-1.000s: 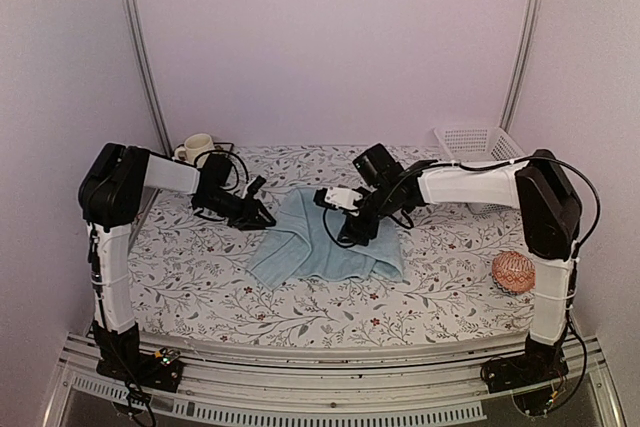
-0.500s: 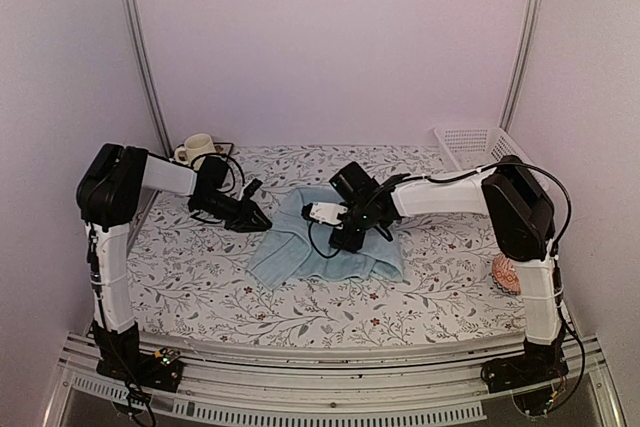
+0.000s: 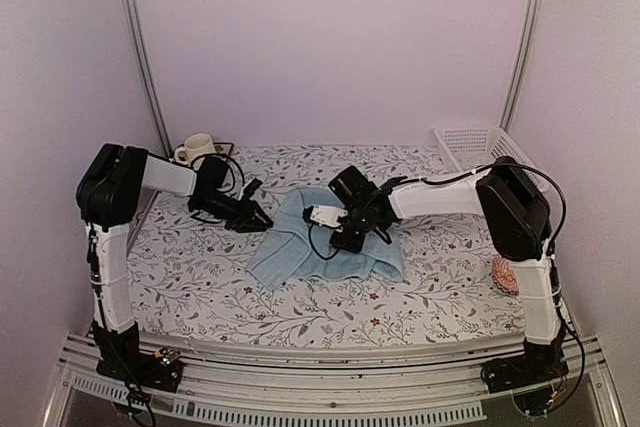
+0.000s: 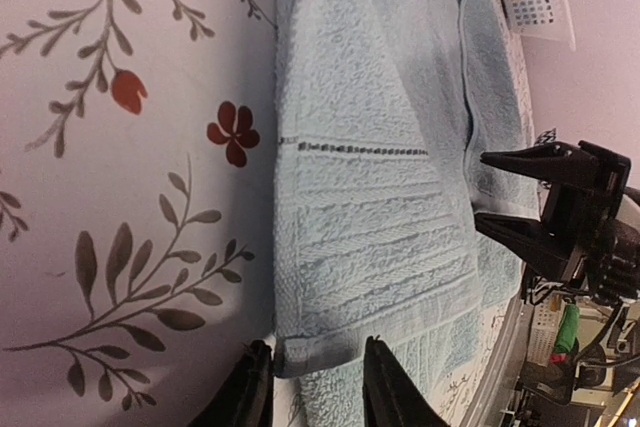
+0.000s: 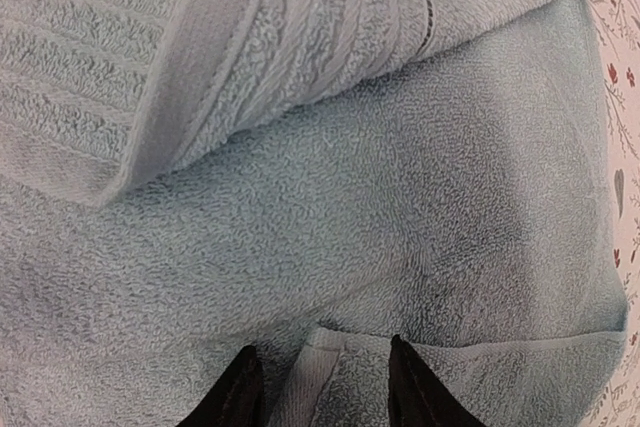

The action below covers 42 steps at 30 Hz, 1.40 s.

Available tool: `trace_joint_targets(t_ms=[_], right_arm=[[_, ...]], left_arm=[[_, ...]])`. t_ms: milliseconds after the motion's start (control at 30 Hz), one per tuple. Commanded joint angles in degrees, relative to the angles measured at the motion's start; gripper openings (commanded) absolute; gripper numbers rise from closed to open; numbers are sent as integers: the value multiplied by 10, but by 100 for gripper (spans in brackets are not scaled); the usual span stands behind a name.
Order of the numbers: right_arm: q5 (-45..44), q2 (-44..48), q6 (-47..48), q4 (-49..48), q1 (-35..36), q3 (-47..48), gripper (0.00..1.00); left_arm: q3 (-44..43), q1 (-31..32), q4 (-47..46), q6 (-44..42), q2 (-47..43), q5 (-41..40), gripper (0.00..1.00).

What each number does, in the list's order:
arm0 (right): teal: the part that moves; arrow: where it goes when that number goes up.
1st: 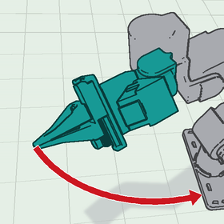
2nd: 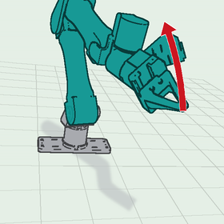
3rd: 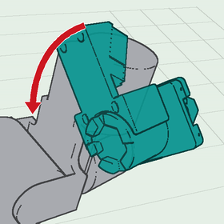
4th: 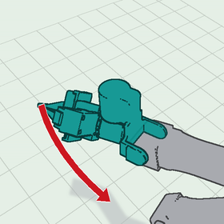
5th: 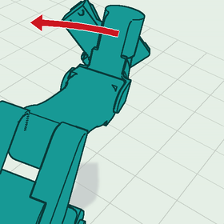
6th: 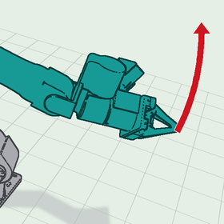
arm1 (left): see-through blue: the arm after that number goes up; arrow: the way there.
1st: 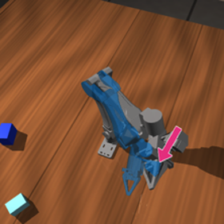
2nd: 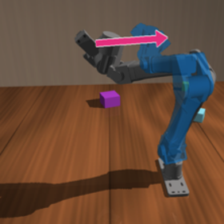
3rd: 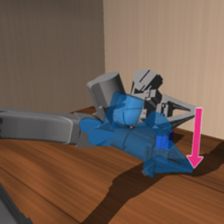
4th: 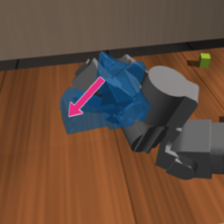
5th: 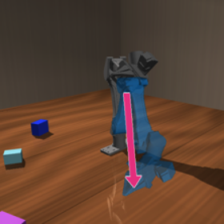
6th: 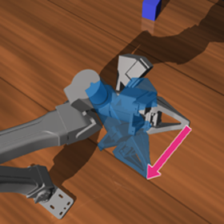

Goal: Roll the towels
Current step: Flatten out the towel at the center of the board.

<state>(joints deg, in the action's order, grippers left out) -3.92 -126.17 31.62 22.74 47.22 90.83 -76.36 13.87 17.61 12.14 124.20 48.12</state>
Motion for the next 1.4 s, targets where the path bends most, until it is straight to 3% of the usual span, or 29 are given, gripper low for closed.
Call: trace_joint_targets(t_ms=[0, 167, 233, 467, 667, 933, 1033, 1167, 1367], right_arm=[[8, -15, -9, 6, -1, 16, 37], [9, -15, -11, 11, -1, 19, 13], [8, -11, -12, 12, -1, 22, 9], [8, 27, -11, 27, -15, 30, 7], [15, 62, -14, 34, -32, 25, 7], [62, 119, -28, 39, -74, 9, 4], [84, 127, -16, 39, -74, 5, 14], [114, 108, -10, 39, -59, 10, 39], [98, 55, -11, 41, -16, 24, 50]], left_arm=[[7, -4, -3, 3, 3, -6, 32], [9, -2, -5, 5, 2, -6, 32], [7, -2, -9, 7, 2, -7, 32], [-8, -1, -26, 24, 6, 1, 25], [-23, 1, -25, 29, 13, 2, 0], [-40, -1, -11, 20, -26, -21, 0], [-49, -2, -3, 15, -33, -28, 0], [-43, -1, -22, 25, -28, -14, 0], [-33, 1, -57, 44, -37, -5, 0]])
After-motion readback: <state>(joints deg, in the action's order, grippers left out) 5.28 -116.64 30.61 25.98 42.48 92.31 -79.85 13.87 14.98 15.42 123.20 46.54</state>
